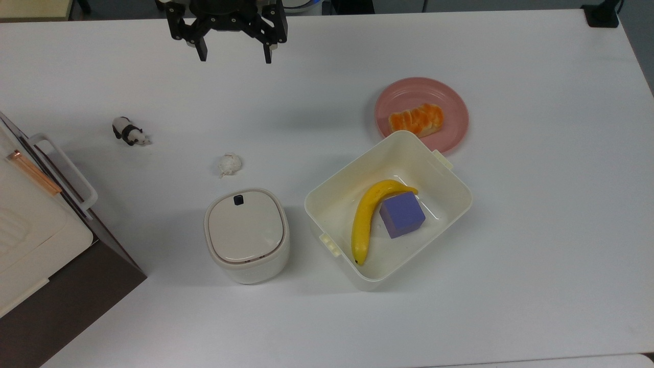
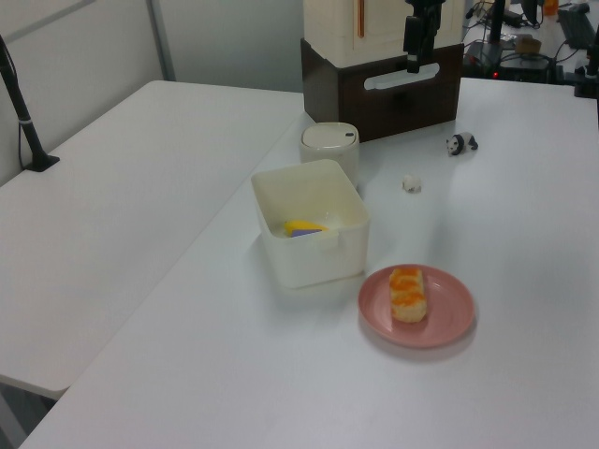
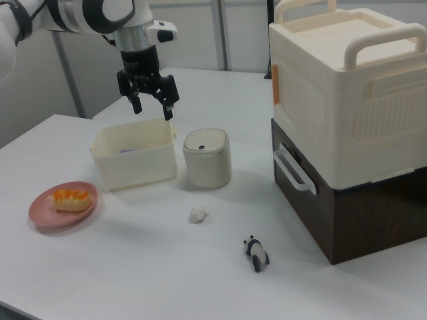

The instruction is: Put the bread on the table

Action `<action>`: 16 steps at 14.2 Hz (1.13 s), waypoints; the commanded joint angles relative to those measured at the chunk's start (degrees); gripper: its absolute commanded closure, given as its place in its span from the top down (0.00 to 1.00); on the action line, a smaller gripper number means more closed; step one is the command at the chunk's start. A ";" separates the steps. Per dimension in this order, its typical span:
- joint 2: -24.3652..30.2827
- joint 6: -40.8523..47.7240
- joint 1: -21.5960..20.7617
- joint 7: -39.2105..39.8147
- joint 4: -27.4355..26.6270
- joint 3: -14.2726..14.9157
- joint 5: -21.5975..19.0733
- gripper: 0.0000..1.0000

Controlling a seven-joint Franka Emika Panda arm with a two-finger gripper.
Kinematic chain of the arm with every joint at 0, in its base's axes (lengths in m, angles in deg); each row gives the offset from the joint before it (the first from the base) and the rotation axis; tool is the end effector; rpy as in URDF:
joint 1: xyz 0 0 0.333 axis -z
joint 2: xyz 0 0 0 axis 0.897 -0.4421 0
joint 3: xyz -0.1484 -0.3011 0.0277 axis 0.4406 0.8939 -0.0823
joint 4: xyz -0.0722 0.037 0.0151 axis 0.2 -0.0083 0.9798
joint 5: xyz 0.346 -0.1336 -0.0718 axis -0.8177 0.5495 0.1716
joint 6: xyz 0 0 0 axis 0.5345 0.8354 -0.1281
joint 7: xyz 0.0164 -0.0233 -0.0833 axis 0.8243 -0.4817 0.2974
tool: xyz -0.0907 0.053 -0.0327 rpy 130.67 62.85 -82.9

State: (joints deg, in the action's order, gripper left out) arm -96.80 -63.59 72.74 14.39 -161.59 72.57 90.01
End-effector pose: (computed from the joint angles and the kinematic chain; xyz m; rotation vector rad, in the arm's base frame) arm 0.6055 -0.0334 0.6228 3.1387 -0.0380 0.0346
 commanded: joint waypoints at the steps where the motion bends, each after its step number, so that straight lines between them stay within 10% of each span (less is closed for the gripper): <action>1: 1.41 0.92 -1.07 1.44 -1.59 0.64 -0.16 1.00; 16: 1.76 -0.39 -2.64 -3.63 -5.37 -0.33 0.02 1.00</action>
State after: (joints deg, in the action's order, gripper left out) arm -96.80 -63.59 72.06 14.44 -163.85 71.85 90.01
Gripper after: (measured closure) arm 0.000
